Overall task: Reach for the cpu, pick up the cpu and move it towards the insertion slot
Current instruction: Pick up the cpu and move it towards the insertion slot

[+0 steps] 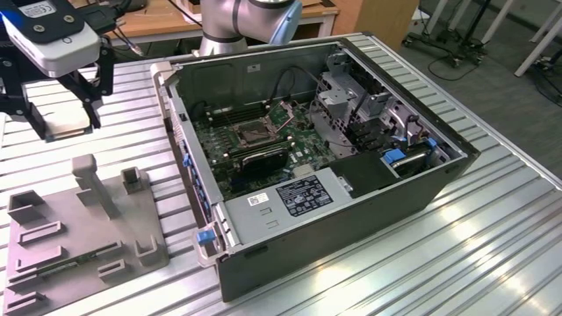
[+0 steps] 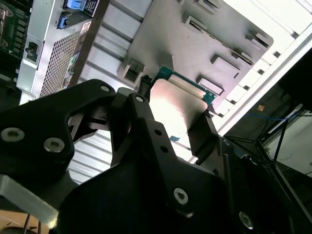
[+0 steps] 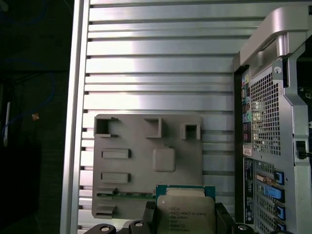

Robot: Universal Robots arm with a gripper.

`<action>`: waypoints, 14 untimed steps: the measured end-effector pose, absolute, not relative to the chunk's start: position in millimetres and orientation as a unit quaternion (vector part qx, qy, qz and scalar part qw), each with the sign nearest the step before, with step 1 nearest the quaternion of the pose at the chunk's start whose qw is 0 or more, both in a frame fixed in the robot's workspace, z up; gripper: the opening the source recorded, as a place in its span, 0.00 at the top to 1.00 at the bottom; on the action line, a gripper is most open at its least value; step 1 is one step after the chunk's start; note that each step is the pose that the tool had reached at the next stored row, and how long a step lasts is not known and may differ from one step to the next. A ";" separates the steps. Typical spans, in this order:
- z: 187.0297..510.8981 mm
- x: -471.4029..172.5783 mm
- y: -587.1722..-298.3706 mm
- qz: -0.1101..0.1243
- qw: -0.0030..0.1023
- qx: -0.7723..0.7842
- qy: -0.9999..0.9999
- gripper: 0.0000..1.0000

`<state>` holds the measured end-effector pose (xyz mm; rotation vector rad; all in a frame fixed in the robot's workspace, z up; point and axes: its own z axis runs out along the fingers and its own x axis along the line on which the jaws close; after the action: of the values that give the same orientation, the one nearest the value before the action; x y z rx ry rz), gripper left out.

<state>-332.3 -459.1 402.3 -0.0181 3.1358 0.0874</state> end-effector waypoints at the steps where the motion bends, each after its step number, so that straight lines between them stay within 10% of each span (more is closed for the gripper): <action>1: 402.3 -331.7 -459.1 0.028 0.002 -0.006 1.000 0.45; 14: 402.1 -324.9 -459.1 0.028 0.002 -0.006 1.000 0.45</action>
<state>-324.9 -459.1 402.1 -0.0181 3.1358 0.0875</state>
